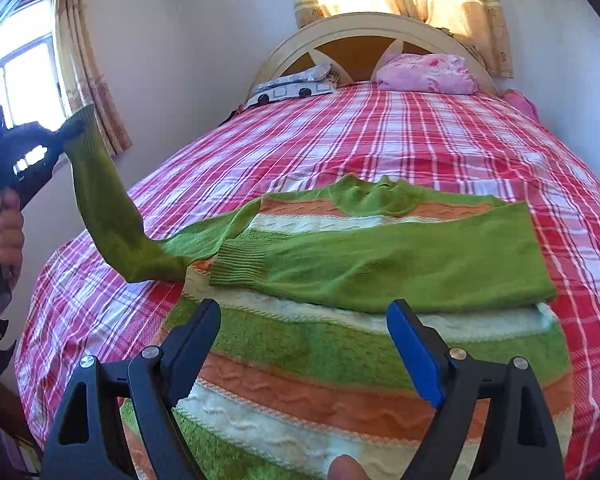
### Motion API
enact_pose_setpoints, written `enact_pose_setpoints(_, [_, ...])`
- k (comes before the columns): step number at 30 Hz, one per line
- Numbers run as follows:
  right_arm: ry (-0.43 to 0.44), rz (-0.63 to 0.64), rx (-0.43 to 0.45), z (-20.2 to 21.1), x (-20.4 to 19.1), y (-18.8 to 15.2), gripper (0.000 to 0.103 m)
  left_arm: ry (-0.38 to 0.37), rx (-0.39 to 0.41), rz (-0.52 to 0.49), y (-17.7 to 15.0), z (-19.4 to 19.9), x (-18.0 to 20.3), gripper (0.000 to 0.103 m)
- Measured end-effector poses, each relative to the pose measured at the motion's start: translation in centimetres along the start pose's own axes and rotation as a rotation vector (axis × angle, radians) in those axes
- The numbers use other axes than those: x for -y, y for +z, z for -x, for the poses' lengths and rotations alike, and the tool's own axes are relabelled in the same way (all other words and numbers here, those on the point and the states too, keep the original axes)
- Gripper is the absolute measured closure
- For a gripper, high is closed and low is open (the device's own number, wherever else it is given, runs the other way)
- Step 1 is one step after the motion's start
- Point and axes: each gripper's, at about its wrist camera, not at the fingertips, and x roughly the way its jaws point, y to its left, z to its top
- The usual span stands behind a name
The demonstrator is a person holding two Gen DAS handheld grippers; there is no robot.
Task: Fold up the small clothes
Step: 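Lift the sleeve with the left gripper, fold it across the body, release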
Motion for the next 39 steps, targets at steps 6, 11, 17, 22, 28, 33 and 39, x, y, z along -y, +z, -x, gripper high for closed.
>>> enact_pose_setpoints(6, [0.011, -0.05, 0.02, 2.4, 2.1, -0.2, 0.017, -0.08, -0.023, -0.037, -0.6, -2.5, 5.1, 0.095])
enact_pose_setpoints(11, [0.005, -0.065, 0.046, 4.8, 3.5, -0.8, 0.017, -0.132, -0.059, -0.061, -1.4, -4.3, 7.8, 0.095])
enact_pose_setpoints(17, [0.004, -0.082, 0.039, 6.1, 5.1, -2.4, 0.017, -0.178, -0.081, -0.088, -2.3, -6.2, 12.0, 0.095])
enact_pose_setpoints(22, [-0.002, -0.125, 0.034, 6.3, 6.9, -3.6, 0.017, -0.217, -0.1, -0.1, -3.6, -7.7, 15.3, 0.095])
enact_pose_setpoints(28, [-0.013, -0.164, 0.015, 6.0, 8.6, -5.0, 0.017, -0.219, -0.131, -0.145, -7.0, -10.3, 18.5, 0.095])
enact_pose_setpoints(33, [-0.019, -0.178, -0.012, 5.3, 9.1, -5.8, 0.017, -0.177, -0.181, -0.216, -11.7, -13.5, 20.2, 0.095])
enact_pose_setpoints(39, [-0.025, -0.177, -0.032, 4.4, 9.3, -6.6, 0.017, -0.142, -0.279, -0.304, -16.5, -16.6, 21.4, 0.095])
